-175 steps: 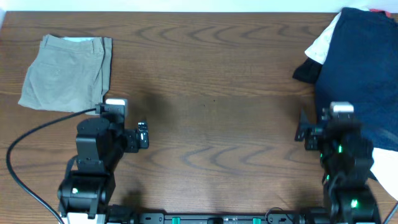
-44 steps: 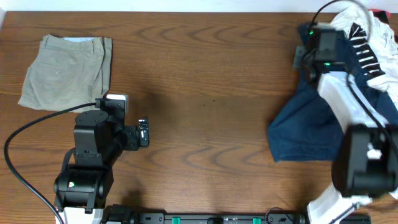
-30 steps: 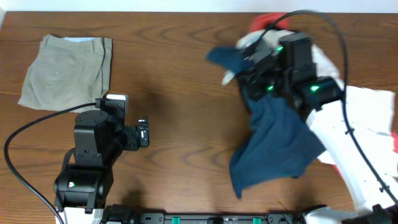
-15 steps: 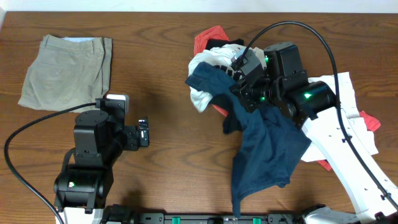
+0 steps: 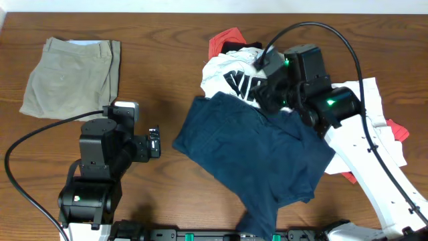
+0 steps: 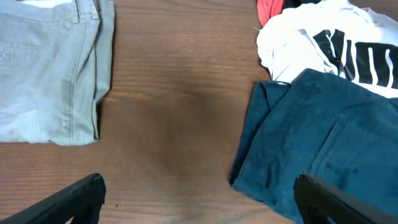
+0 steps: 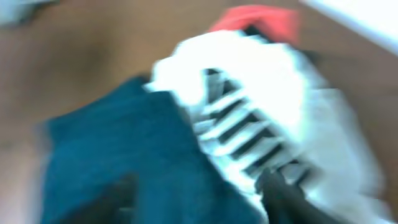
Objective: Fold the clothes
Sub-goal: 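Drag the navy garment leftward onto the open table with the right gripper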
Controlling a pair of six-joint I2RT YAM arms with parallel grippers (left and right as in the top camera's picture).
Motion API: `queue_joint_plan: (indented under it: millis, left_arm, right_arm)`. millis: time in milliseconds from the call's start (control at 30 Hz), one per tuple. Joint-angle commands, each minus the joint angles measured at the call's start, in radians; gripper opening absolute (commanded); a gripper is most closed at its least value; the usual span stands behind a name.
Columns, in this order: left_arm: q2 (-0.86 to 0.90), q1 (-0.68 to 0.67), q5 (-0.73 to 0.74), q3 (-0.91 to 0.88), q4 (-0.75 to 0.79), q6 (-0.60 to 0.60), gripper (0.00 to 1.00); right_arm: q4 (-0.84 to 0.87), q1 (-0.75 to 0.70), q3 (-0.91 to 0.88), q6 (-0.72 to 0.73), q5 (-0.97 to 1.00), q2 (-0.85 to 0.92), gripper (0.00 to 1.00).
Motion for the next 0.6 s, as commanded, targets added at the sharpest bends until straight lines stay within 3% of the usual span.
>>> queue_joint_plan:
  millis: [0,133,267,367,433,500,567]
  left_arm:
    - [0.0,0.004,0.014,0.018,0.0,-0.002,0.98]
    - [0.0,0.004,0.014,0.018,0.0,-0.002,0.98]
    - [0.0,0.004,0.014,0.018,0.0,-0.002,0.98]
    - [0.0,0.004,0.014,0.018,-0.001,-0.002,0.98]
    - [0.0,0.004,0.013,0.018,-0.001,-0.002,0.98]
    - [0.0,0.004,0.013,0.018,-0.001,-0.002,0.98]
    - [0.0,0.004,0.013,0.018,-0.001,-0.002,0.98]
  right_arm:
    - [0.041,-0.03,0.011,0.024,0.283,0.057,0.75]
    - [0.087,-0.078,0.011,-0.047,0.172,0.161,0.94]
    - [0.122,-0.114,0.011,-0.113,0.009,0.28,0.96]
    - [0.159,-0.116,0.011,-0.133,-0.087,0.366,0.78]
    - [0.189,-0.114,0.011,-0.133,-0.145,0.424,0.51]
    - [0.21,-0.114,0.011,-0.129,-0.2,0.48,0.15]
    - [0.216,-0.114,0.011,-0.128,-0.225,0.525,0.08]
